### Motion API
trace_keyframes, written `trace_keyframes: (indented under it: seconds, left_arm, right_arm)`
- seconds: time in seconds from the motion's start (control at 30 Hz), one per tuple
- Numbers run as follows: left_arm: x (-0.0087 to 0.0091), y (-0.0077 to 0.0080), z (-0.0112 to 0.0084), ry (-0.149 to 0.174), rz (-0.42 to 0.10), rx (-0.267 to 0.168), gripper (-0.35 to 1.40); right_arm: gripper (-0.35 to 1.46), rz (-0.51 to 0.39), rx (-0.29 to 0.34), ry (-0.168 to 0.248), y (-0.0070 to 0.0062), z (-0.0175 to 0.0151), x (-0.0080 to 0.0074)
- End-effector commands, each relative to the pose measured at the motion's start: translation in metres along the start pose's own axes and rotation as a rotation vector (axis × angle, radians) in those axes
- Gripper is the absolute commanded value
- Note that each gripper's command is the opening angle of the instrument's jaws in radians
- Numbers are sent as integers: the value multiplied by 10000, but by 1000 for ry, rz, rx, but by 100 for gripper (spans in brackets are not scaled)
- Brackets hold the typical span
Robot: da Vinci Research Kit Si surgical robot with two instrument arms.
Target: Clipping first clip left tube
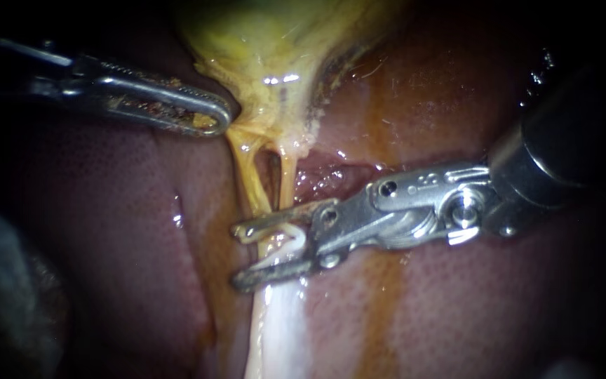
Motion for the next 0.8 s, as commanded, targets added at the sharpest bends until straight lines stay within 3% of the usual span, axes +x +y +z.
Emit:
trace_keyframes:
  seconds: [0.03, 0.53, 0.8]
  left_arm:
    - [0, 0, 0, 0, 0, 0, -35]
    - [-1, -1, 0, 0, 1, 0, -35]
    - [-1, -1, 0, 0, 1, 0, -35]
  right_arm:
    - [26, 0, 1, 0, -1, -2, 1]
    - [41, 10, 17, 26, -13, -47, 14]
    - [42, 12, 6, 39, -8, -55, 12]
